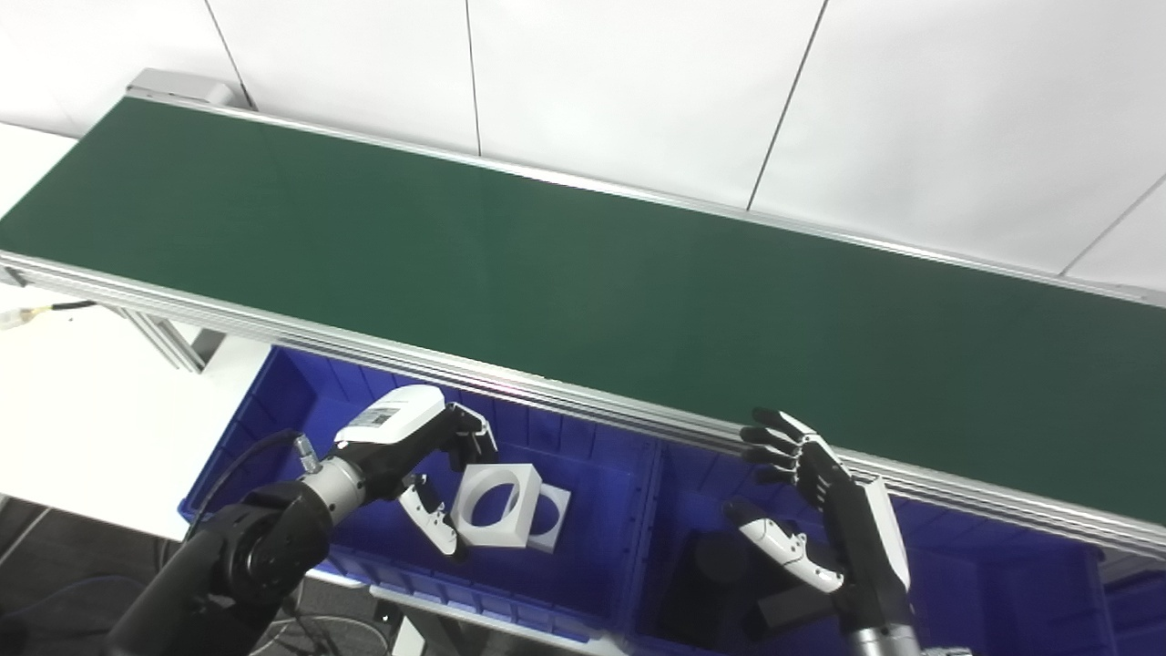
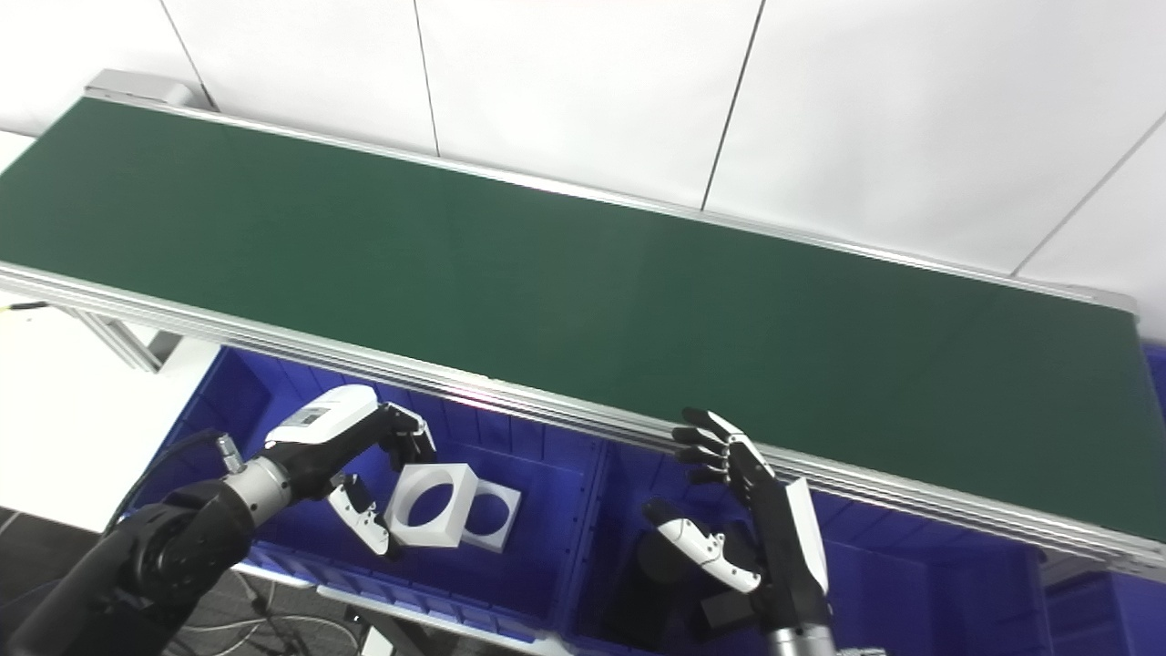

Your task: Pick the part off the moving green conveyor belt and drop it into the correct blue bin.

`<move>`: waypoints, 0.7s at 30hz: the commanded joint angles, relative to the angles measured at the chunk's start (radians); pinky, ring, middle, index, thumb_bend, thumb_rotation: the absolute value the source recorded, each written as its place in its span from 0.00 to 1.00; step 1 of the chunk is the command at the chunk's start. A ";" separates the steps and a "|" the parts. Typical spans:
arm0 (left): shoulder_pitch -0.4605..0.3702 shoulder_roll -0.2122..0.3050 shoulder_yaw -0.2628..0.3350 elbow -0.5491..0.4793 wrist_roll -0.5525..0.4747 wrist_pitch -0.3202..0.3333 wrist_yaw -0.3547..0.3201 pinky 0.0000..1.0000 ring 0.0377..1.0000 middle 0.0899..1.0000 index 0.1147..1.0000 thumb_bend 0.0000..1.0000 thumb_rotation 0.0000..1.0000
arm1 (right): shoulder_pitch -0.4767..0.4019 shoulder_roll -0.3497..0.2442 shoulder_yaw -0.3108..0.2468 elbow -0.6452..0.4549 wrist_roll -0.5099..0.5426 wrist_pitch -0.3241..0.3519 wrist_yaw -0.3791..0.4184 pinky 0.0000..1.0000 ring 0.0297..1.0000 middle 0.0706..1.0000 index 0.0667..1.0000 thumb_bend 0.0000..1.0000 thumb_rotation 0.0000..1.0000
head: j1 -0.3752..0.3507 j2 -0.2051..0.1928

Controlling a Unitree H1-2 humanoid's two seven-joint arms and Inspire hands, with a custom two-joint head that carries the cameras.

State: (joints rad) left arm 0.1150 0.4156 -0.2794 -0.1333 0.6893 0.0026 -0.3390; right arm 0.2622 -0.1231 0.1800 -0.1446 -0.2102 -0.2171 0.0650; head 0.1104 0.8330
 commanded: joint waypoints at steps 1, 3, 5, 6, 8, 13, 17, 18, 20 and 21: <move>-0.031 0.007 -0.009 -0.013 0.040 -0.006 0.029 0.71 0.57 0.45 0.41 0.53 0.00 | -0.009 -0.005 -0.006 -0.020 0.013 -0.015 0.006 0.63 0.69 0.74 0.80 0.67 0.49 | 0.004 0.000; -0.042 0.001 -0.022 0.003 0.070 0.001 0.032 0.71 0.57 0.45 0.41 0.52 0.00 | -0.009 -0.007 -0.008 -0.021 0.016 -0.015 0.009 0.63 0.69 0.74 0.80 0.67 0.48 | 0.007 -0.002; -0.052 -0.006 -0.031 0.019 0.089 0.009 0.034 0.73 0.58 0.45 0.41 0.52 0.00 | -0.010 -0.009 -0.010 -0.021 0.019 -0.016 0.013 0.63 0.69 0.74 0.80 0.67 0.48 | 0.011 -0.001; -0.058 -0.010 -0.034 0.032 0.092 0.008 0.037 0.73 0.58 0.45 0.40 0.52 0.00 | -0.009 -0.010 -0.011 -0.022 0.019 -0.014 0.014 0.63 0.69 0.74 0.80 0.67 0.48 | 0.012 -0.003; -0.071 -0.017 -0.039 0.056 0.099 0.008 0.042 0.73 0.58 0.46 0.40 0.52 0.00 | -0.009 -0.012 -0.012 -0.025 0.020 -0.012 0.016 0.63 0.69 0.73 0.80 0.67 0.47 | 0.018 -0.006; -0.100 -0.030 -0.046 0.120 0.107 0.001 0.073 0.69 0.55 0.44 0.42 0.52 0.00 | -0.009 -0.014 -0.014 -0.021 0.014 -0.017 0.014 0.62 0.69 0.73 0.80 0.66 0.46 | 0.023 -0.010; -0.107 -0.031 -0.050 0.134 0.107 0.000 0.081 0.68 0.55 0.44 0.42 0.52 0.00 | -0.009 -0.014 -0.015 -0.018 0.016 -0.023 0.013 0.62 0.69 0.73 0.80 0.66 0.46 | 0.023 -0.011; -0.108 -0.031 -0.050 0.136 0.107 0.000 0.084 0.68 0.54 0.44 0.42 0.52 0.00 | -0.009 -0.014 -0.015 -0.018 0.017 -0.023 0.013 0.62 0.69 0.73 0.80 0.66 0.46 | 0.024 -0.012; -0.107 -0.033 -0.049 0.138 0.105 0.003 0.087 0.68 0.54 0.44 0.42 0.53 0.00 | -0.008 -0.014 -0.016 -0.018 0.020 -0.023 0.014 0.62 0.69 0.73 0.80 0.67 0.46 | 0.024 -0.013; -0.107 -0.034 -0.049 0.138 0.104 0.003 0.089 0.69 0.55 0.44 0.42 0.52 0.00 | -0.008 -0.014 -0.016 -0.017 0.021 -0.023 0.014 0.62 0.69 0.73 0.80 0.67 0.46 | 0.024 -0.013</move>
State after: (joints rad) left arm 0.0339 0.3767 -0.3323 0.0185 0.7922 0.0154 -0.2826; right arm 0.2608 -0.1359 0.1702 -0.1445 -0.2040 -0.2172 0.0772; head 0.1335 0.8191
